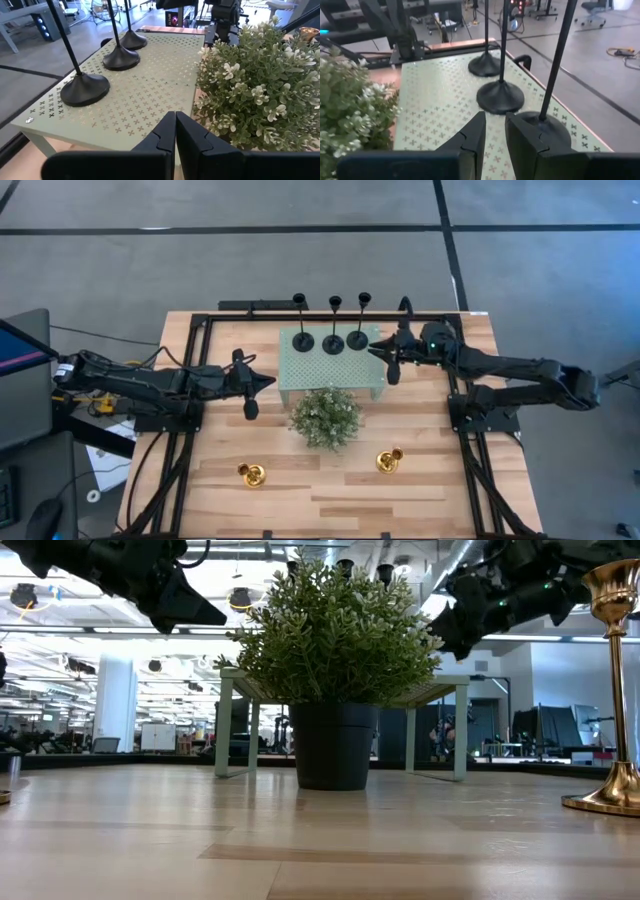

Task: Pick & Place candle stick holders
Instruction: Put the black candle holder on the shelf

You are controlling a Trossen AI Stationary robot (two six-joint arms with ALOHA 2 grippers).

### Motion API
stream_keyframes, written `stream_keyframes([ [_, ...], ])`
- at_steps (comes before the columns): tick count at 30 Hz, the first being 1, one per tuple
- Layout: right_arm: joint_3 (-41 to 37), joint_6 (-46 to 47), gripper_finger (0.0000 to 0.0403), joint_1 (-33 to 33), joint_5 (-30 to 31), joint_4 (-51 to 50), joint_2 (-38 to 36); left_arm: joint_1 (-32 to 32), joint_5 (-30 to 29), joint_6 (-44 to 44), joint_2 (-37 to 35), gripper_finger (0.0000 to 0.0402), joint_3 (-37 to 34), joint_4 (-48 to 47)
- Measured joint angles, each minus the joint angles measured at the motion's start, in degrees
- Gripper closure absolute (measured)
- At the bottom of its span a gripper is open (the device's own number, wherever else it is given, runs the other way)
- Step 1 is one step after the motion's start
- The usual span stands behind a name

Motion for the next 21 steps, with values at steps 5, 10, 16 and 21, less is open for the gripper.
stream_keyframes([
  [5,0.0,0.0,0.0337,0.1,0.0,3.9,2.0,0.4,0.0,0.4,0.0,0.0390,0.0,0.1],
  [10,0.0,1.4,0.0337,0.6,0.7,8.1,3.0,1.3,0.0,0.5,0.0,0.0390,0.0,3.6],
  [16,0.0,4.0,0.0337,1.4,10.9,11.0,3.0,2.4,-0.3,0.5,1.4,0.0390,0.0,9.2],
  [21,0.0,4.0,0.0337,2.5,12.2,10.5,3.1,2.5,-8.6,4.3,7.4,0.0390,0.0,16.6],
])
